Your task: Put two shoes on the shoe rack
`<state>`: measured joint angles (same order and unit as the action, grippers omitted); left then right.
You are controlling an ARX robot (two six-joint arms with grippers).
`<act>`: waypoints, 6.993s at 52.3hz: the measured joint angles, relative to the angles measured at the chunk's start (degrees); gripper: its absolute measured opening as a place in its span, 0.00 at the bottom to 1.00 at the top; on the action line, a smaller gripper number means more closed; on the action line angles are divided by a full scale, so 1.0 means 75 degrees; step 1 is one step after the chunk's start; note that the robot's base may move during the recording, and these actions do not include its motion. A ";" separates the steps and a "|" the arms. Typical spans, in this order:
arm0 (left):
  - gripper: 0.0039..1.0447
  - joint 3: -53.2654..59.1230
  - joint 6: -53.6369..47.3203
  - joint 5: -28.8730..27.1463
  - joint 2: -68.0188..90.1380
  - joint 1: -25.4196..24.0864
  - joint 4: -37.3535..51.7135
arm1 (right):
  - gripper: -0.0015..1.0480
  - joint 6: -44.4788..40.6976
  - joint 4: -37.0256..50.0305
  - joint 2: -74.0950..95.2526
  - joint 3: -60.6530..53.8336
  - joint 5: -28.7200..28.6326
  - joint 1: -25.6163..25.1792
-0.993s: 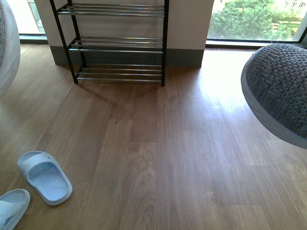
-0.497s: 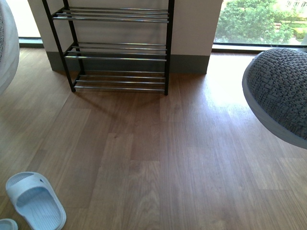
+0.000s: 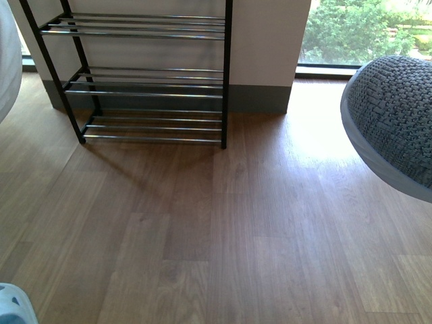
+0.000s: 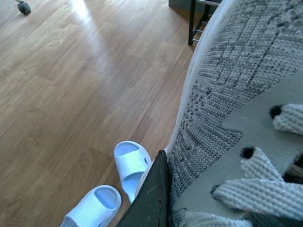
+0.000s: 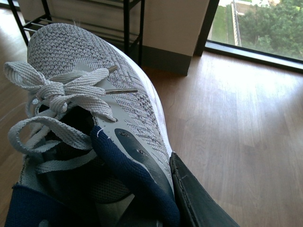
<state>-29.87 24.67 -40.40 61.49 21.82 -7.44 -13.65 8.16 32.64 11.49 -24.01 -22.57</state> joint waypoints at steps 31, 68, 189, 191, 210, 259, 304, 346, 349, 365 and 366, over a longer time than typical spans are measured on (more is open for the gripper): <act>0.02 0.0003 0.0000 0.0044 0.0000 0.0029 0.0000 | 0.02 0.0000 -0.0003 0.0003 0.0000 0.0105 -0.0009; 0.02 0.0003 0.0000 0.0012 0.0000 0.0026 0.0000 | 0.02 0.0009 -0.0003 0.0003 0.0000 0.0052 -0.0009; 0.02 0.0006 0.0000 -0.0003 0.0000 -0.0015 0.0000 | 0.02 0.0020 -0.0003 0.0003 0.0000 -0.0006 0.0003; 0.02 0.0006 0.0000 -0.0003 0.0000 -0.0012 0.0000 | 0.02 0.0020 -0.0003 0.0003 0.0000 0.0006 0.0003; 0.02 0.0012 0.0000 -0.0017 0.0000 0.0009 0.0000 | 0.02 0.0020 -0.0003 0.0000 0.0000 0.0023 0.0000; 0.02 0.0012 0.0000 0.0009 0.0000 0.0012 0.0000 | 0.02 0.0020 -0.0003 0.0000 0.0000 0.0050 0.0000; 0.02 0.0015 0.0000 -0.0006 -0.0003 0.0012 0.0000 | 0.02 0.0023 -0.0003 0.0000 0.0000 0.0050 0.0000; 0.02 0.0017 -0.0003 0.0035 -0.0003 0.0026 0.0000 | 0.02 0.0020 -0.0006 0.0000 0.0000 0.0105 -0.0009; 0.02 0.0017 -0.0003 0.0032 -0.0003 0.0026 0.0000 | 0.02 0.0020 -0.0003 0.0000 0.0000 0.0102 -0.0009; 0.02 0.0017 -0.0003 0.0020 -0.0006 0.0012 0.0000 | 0.02 0.0020 -0.0003 0.0000 0.0000 0.0061 -0.0003; 0.02 0.0017 -0.0003 0.0017 -0.0006 0.0012 0.0000 | 0.02 0.0020 -0.0006 0.0000 0.0000 0.0070 -0.0003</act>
<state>-29.74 24.64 -40.27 61.45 21.91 -7.44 -13.50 8.12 32.64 11.49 -23.49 -22.59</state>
